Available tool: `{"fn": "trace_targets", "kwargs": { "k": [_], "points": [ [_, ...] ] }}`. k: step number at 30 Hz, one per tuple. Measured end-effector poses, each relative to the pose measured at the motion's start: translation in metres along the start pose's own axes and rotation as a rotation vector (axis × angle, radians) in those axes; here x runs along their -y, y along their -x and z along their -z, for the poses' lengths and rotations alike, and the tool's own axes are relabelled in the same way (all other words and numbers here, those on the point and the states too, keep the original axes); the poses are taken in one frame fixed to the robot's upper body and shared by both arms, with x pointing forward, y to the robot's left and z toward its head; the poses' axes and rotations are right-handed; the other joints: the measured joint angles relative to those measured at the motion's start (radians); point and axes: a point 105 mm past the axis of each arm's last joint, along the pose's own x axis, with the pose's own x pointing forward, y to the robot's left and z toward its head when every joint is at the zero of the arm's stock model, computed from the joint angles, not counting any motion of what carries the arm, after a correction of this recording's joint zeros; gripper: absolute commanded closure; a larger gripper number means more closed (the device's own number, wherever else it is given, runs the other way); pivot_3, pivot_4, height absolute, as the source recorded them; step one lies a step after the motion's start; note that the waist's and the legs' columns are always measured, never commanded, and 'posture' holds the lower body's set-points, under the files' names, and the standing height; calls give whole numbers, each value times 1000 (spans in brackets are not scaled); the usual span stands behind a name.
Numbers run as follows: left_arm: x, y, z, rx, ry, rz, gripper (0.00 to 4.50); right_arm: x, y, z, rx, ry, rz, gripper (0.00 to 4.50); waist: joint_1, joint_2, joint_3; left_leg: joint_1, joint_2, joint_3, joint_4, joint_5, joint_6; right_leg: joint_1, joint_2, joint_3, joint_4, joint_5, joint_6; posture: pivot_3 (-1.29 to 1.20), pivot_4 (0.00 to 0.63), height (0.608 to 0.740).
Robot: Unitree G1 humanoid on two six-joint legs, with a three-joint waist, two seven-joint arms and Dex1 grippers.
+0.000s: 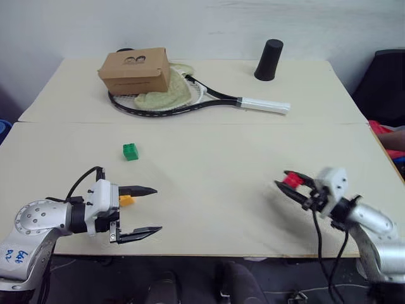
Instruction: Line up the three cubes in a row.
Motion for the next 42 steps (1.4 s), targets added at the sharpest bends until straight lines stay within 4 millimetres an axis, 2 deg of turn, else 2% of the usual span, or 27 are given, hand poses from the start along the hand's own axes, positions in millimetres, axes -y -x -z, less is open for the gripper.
{"fn": "trace_targets", "kwargs": {
  "k": [3, 7, 9, 13, 19, 20, 21, 24, 27, 30, 34, 36, 38, 42],
  "points": [
    [-4, 3, 5, -12, 9, -20, 0, -18, -45, -11, -27, 84, -237, 2968, -1, 0, 0, -2, 1, 0, 0, 0, -1, -2, 2, 0, 0, 0, -1, 0, 150, 740],
    [-4, 5, 6, -18, 13, -31, 0, -36, -72, -10, -37, 123, -426, 2968, 3, 0, 0, -4, 2, 0, 2, -1, -1, -3, 1, 0, -1, 0, -1, 0, 150, 740],
    [-4, 5, 6, -19, 13, -33, 0, -46, -75, -3, -44, 130, -508, 2968, 12, 0, 0, -4, 2, 0, 2, -1, 0, -3, 0, -1, -2, 0, -1, 0, 150, 740],
    [-3, 6, 8, -24, 25, -36, 0, -45, -72, 17, -83, 105, -544, 2968, 20, 0, 0, -4, 1, 1, 3, -2, 1, -3, -2, -1, -2, 0, 0, 0, 150, 740],
    [-2, 5, 7, -25, 22, -44, 0, -40, -73, 22, -62, 77, -581, 2968, 16, 0, 0, -2, 1, 1, 3, -2, 1, -2, -2, -1, 0, 0, -1, 0, 150, 740],
    [-2, 5, 8, -26, 23, -46, 0, -39, -73, 23, -48, 73, -579, 2246, 15, 0, 0, -2, 1, 1, 3, -2, 1, -2, -2, -1, 0, 0, -1, 0, 150, 740],
    [-2, 5, 7, -26, 22, -46, 0, -38, -74, 24, -40, 68, -574, 2032, 15, 0, 0, -2, 1, 1, 3, -2, 1, -2, -2, -1, 0, 0, -1, 0, 150, 740],
    [-2, 7, 7, -28, 18, -56, 0, -39, -74, 20, 9, 59, -583, 1029, 14, 0, 0, -2, 1, 1, 3, -2, 1, -2, -2, -1, 0, 0, -1, 0, 150, 740],
    [-4, 15, 5, -36, 9, -97, 0, -33, -72, 3, 85, 101, -580, 32, 13, 0, 0, -2, 1, 1, 2, -2, 1, -2, -2, -1, 0, 0, -1, 0, 150, 740],
    [-9, 35, 7, -48, 34, -204, 0, -22, -65, -22, 189, 148, -538, 8, 11, 0, 0, -3, 1, 1, 2, -2, 1, -3, -2, -1, 0, 0, -1, 0, 150, 740],
    [-10, 84, 14, -63, 104, -441, 0, -11, -37, -47, 263, 157, -473, 8, 13, 0, 0, -3, 2, 0, 0, -3, 0, -3, -2, -2, -2, -1, -1, 0, 150, 740],
    [-8, 116, 26, -81, 161, -574, 0, -14, -23, -46, 304, 103, -447, 8, 14, 0, 0, -3, 2, 0, 0, -3, 0, -2, -2, -2, -3, -1, -2, 0, 150, 740],
    [-3, 150, 43, -86, 236, -738, 0, -18, -7, -33, 318, 25, -400, 8, 18, 0, 0, -3, 2, 0, 0, -4, 1, -2, -2, -3, -3, -1, -2, 0, 150, 740],
    [9, 197, 72, -104, 347, -959, 0, -27, 16, -7, 307, -58, -296, 8, 21, -2, 0, -1, 2, 0, 2, -5, 1, 0, -3, -2, -3, -1, -2, 0, 150, 740]
  ]
}}
